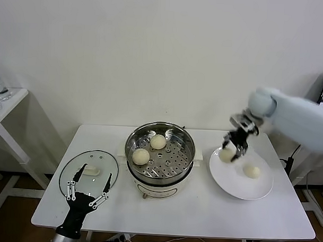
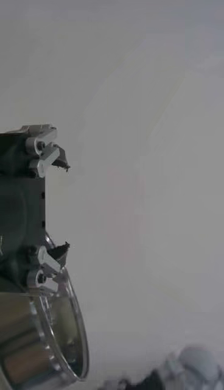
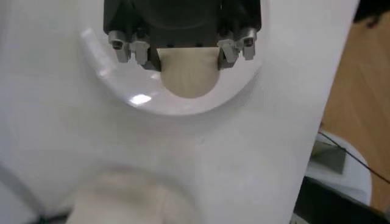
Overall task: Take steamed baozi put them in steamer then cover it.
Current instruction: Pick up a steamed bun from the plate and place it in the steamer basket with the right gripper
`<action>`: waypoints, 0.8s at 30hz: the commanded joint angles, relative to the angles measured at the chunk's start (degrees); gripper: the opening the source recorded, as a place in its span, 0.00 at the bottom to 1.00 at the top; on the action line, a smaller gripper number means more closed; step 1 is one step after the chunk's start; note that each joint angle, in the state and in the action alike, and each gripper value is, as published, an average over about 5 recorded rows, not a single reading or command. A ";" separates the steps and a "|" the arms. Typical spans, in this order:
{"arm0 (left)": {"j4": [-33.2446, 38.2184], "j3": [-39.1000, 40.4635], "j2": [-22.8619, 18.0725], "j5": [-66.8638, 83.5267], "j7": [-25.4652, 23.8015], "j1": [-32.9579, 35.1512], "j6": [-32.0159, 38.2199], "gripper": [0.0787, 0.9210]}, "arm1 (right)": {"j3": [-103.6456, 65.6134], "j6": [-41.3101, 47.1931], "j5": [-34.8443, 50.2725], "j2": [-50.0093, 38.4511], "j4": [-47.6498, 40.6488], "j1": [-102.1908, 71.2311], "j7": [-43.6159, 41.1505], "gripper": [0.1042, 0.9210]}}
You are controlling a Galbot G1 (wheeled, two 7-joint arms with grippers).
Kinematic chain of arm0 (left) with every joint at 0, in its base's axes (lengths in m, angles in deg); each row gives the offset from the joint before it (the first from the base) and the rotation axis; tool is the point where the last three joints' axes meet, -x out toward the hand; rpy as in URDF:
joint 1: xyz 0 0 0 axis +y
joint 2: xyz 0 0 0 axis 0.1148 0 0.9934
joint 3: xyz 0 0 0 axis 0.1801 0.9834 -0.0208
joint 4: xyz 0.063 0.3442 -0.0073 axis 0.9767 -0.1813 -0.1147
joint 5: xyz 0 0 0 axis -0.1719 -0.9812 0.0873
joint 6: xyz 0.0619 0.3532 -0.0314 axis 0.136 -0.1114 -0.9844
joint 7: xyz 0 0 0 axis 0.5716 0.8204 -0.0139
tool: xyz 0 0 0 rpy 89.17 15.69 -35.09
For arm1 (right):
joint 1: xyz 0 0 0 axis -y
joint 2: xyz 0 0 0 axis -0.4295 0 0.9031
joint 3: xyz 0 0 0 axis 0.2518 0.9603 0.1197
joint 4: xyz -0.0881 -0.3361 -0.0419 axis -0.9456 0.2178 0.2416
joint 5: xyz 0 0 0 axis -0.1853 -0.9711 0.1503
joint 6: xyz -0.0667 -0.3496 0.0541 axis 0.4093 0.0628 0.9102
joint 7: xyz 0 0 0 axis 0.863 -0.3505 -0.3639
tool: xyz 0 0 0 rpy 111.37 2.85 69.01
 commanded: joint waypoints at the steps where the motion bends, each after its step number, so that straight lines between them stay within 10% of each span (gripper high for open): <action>1: 0.08 0.08 0.10 -0.01 0.02 0.03 0.09 0.88 | 3.43 -13.06 -2.31 12.13 11.06 13.44 0.53 0.67; 24: 0.09 -0.68 0.04 0.08 0.11 -0.16 0.26 0.88 | 0.30 -30.41 -23.10 20.31 14.76 -2.67 8.02 0.67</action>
